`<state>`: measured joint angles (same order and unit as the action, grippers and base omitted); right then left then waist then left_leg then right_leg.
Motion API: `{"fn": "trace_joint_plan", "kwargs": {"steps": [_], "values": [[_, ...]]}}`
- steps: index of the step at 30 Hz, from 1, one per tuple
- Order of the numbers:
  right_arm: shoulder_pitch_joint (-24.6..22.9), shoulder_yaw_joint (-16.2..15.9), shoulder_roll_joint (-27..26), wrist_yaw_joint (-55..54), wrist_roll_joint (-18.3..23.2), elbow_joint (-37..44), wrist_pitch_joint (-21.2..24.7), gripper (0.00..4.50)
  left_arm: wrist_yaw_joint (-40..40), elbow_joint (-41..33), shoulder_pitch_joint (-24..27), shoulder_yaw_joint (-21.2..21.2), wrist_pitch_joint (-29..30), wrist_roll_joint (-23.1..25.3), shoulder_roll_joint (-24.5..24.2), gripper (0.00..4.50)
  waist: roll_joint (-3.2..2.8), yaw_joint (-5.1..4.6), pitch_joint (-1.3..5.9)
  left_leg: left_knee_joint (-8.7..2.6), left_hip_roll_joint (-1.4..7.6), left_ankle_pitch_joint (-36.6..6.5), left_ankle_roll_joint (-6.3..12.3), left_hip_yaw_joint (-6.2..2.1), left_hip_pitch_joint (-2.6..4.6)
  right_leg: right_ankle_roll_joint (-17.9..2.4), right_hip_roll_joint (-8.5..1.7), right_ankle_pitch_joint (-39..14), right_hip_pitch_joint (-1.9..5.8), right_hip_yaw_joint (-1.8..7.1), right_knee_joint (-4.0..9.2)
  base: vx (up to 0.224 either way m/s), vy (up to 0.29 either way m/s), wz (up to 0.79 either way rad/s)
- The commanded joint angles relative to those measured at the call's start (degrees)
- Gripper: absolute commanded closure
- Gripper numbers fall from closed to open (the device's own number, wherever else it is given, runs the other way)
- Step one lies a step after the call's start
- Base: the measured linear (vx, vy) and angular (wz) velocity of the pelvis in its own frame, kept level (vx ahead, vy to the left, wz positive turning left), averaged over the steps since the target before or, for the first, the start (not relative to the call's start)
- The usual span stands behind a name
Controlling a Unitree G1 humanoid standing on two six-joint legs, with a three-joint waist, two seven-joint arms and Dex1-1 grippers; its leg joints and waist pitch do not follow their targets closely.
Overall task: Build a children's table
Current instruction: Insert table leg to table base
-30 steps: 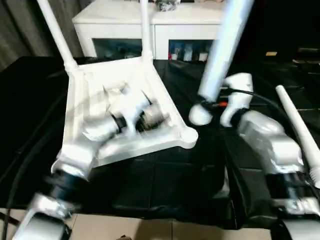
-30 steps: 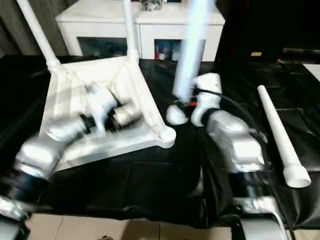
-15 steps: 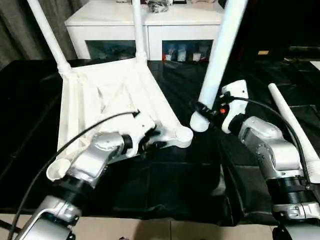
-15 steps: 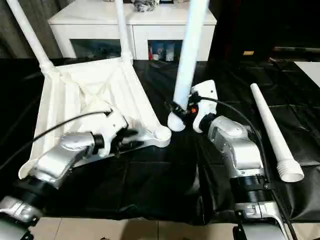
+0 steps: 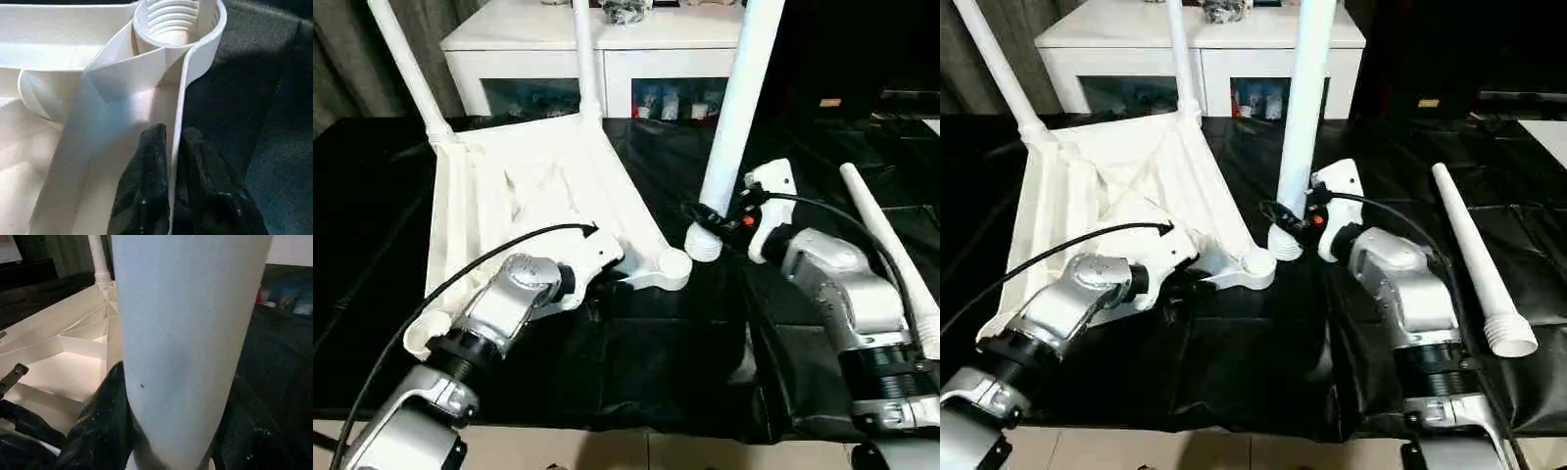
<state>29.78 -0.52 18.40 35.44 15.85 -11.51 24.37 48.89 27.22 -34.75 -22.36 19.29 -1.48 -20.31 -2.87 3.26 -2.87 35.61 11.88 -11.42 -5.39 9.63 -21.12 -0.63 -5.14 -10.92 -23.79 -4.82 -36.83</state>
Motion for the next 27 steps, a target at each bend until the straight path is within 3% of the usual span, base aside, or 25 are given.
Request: {"fn": "trace_joint_plan", "kwargs": {"steps": [1,4,6,9,12,17,20,22,27], "values": [[1.77,-0.17,0.47,1.13,0.43,1.16,0.57,2.66,2.08,0.37,-0.47,-0.49,0.38,0.29,-0.92,4.13,0.21,0.06,4.23,-4.11,0.4,-8.29,1.8,-0.05,0.06,-13.22,-2.36,-5.0,4.11,2.67,4.62,0.0,0.0,0.0],[1.66,-0.52,0.48,2.1,1.01,1.49,1.34,2.66,4.14,-1.29,0.67,-0.68,0.9,0.18,-2.43,4.41,0.0,-0.05,4.29,-4.13,0.44,-7.43,2.15,-0.12,-0.08,-13.76,-2.43,-3.74,4.22,2.65,4.37,0.0,0.0,0.0],[1.36,-0.56,0.1,2.85,2.33,2.36,2.59,2.66,5.62,-2.53,1.65,-0.84,0.91,-0.08,-3.39,4.47,0.1,-0.29,4.31,-4.12,0.42,-7.07,2.55,-0.11,-0.11,-14.27,-2.41,-2.53,4.28,2.65,4.32,0.0,0.0,0.0],[0.71,-0.75,-1.04,4.08,4.59,4.09,4.71,2.66,9.87,-6.43,4.48,-1.79,0.66,-1.02,-5.74,4.5,-0.24,-0.57,4.32,-4.23,0.56,-6.61,2.72,-0.28,-0.27,-14.81,-2.56,-1.46,4.41,2.63,4.01,0.0,0.0,0.0],[-0.18,-2.51,-1.73,5.77,4.83,4.95,5.03,2.66,10.36,-9.04,6.55,-1.35,0.66,-1.62,-6.32,4.5,-0.19,-0.94,4.1,-4.34,0.65,-7.99,2.86,-0.02,0.15,-14.8,-2.33,-3.27,3.97,2.64,4.43,0.0,0.0,0.0],[-0.03,-3.64,-3.8,5.91,4.27,3.05,4.52,2.66,8.86,-9.26,7.32,-0.08,-0.92,-1.34,-5.74,4.5,-0.3,-0.87,3.95,-4.59,0.71,-10.6,1.41,-0.03,0.46,-13.67,-2.48,-8.0,3.78,2.74,4.9,0.0,0.0,0.0],[-0.07,-5.53,-3.35,7.09,3.36,2.48,5.18,2.66,8.37,-9.52,7.47,0.35,-1.29,-0.84,-6.29,4.5,0.63,-0.76,4.06,-4.64,0.7,-8.56,1.53,-0.02,0.17,-13.52,-2.48,-5.61,4.0,2.83,4.56,0.0,0.0,0.0],[-0.24,-6.48,-2.69,7.74,2.97,2.36,5.57,2.66,8.22,-9.85,7.64,0.57,-1.3,-0.72,-6.61,4.5,0.39,-0.63,4.08,-4.56,0.69,-7.59,1.67,-0.02,0.16,-13.48,-2.52,-5.09,3.95,2.86,4.45,0.0,0.0,0.0],[-0.9,-7.95,-1.93,8.68,1.16,1.12,3.92,2.66,10.17,-11.06,8.52,0.81,-3.41,-1.09,-7.47,4.5,0.62,-0.53,4.01,-4.5,0.64,-7.26,2.08,0.05,0.0,-13.06,-2.67,-5.98,4.0,2.91,4.54,0.0,0.0,0.0]]}}
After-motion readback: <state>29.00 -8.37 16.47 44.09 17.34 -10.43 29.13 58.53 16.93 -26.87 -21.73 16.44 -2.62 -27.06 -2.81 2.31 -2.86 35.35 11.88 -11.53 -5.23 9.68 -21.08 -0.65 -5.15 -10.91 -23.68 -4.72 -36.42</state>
